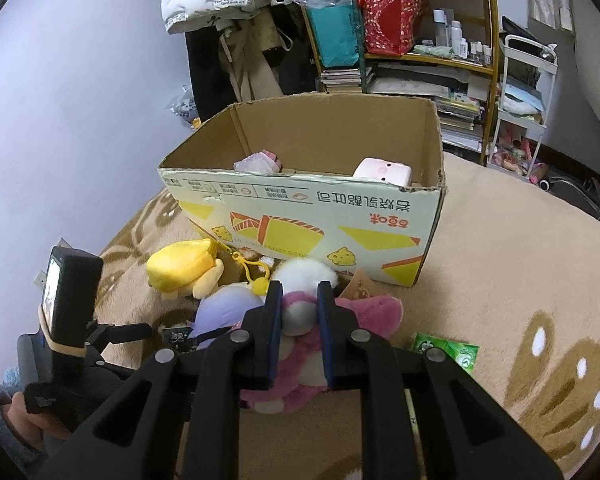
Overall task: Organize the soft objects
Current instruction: 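Close right gripper on pink bear plush while left gripper closes on tissue pack, then lift and carry the tissue pack and pink bear over the box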
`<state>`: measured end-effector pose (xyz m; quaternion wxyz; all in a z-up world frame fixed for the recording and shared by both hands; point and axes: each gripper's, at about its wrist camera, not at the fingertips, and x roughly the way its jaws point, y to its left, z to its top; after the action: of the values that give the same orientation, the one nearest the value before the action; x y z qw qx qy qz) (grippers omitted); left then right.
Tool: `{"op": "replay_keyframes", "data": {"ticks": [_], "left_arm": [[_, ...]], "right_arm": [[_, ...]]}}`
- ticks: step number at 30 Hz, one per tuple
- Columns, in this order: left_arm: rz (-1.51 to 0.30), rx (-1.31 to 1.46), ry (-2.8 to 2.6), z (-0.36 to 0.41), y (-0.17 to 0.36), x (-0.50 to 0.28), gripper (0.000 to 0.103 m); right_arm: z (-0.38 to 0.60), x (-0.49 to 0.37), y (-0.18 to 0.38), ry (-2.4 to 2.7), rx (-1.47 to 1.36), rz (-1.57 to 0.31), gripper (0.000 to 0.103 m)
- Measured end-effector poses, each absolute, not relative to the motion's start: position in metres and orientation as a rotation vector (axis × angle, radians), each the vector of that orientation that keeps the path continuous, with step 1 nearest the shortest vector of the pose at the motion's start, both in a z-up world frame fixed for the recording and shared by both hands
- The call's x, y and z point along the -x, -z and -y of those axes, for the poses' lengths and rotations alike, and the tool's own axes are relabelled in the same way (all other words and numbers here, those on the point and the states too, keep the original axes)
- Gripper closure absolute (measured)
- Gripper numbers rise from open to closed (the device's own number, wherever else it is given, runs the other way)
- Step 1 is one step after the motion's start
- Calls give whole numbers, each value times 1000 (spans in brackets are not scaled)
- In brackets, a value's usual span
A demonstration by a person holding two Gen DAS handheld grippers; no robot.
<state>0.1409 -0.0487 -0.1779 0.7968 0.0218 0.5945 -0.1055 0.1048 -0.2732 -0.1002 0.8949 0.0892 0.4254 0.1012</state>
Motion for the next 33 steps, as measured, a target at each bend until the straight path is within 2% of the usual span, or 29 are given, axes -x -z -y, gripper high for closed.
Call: {"op": "replay_keyframes", "data": {"ticks": [4,6,8,10,12,17,23,33], "left_arm": [[-1286,-70,219,50,181,-141,5],[-1300,-115,201,51,184,-139,17],[-1297,-146,201,54,183,-136,21],[-1296,-138,210,52,181,-134,31],[-1282,-149,192,49,177,-130,56],[-1235,-112,186,37,164,-125,59],[-1007,-168,104,35,118,-107,59],[-820,-145,115,36,37,-96,59]], "right_arm": [[271,-104,101,-207,-182,-881,85],[271,-104,101,-202,-178,-877,85],[273,-104,100,-201,-181,-878,85],[274,-104,101,-199,-182,-880,85],[275,-104,101,-199,-182,-882,85],[273,-100,96,-188,-161,-868,85],[273,-86,77,-200,-158,-801,85],[275,-72,24,-209,-165,-656,85]]}}
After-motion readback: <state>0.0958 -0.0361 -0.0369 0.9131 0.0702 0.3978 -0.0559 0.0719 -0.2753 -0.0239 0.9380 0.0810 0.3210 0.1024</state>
